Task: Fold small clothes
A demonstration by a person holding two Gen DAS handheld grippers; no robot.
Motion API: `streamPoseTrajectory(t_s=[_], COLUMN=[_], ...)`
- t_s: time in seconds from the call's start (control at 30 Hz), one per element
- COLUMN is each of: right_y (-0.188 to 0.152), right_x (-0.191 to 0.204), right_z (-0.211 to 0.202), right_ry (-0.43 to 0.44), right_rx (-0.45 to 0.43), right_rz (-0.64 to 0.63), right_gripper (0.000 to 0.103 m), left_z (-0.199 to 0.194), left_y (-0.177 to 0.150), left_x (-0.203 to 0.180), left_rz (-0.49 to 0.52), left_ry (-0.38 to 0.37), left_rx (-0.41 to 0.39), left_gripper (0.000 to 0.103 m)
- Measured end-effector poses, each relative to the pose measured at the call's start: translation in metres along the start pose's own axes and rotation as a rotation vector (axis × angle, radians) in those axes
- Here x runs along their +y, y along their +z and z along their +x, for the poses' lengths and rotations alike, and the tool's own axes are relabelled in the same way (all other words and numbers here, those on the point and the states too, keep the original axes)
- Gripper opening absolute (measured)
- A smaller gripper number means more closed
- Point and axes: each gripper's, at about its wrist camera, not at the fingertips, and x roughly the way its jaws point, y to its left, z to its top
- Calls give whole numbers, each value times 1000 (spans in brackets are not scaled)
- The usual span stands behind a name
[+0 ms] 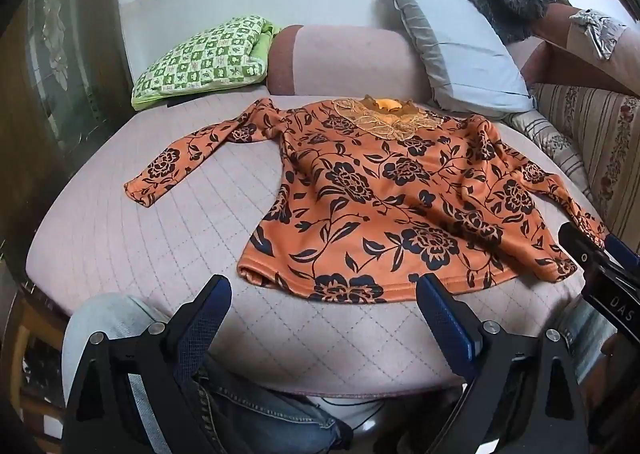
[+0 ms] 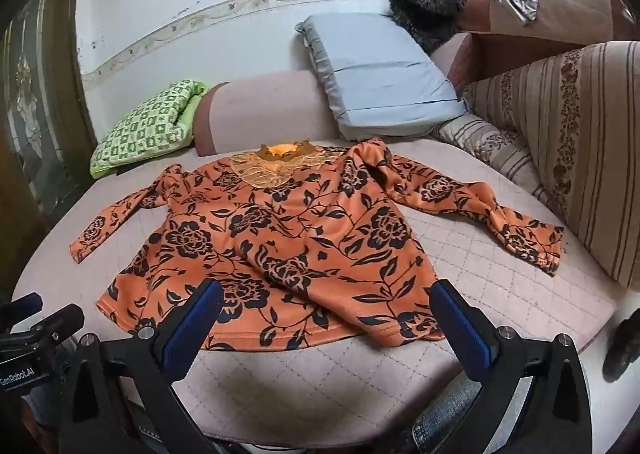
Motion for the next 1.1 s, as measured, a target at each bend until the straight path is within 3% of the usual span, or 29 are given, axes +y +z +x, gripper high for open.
streamPoseTrajectory(t_s=[1.1], right_y=[-4], right_x=[-2], right_z=[5], right_ry=[17], right_rx=[43], right_rz=[25], right_gripper=[103], left_z=[1], left_y=[-9], left_x=[-2], left_rz=[-5], left_ry=[-13], left_rx=[19], left_gripper=[95])
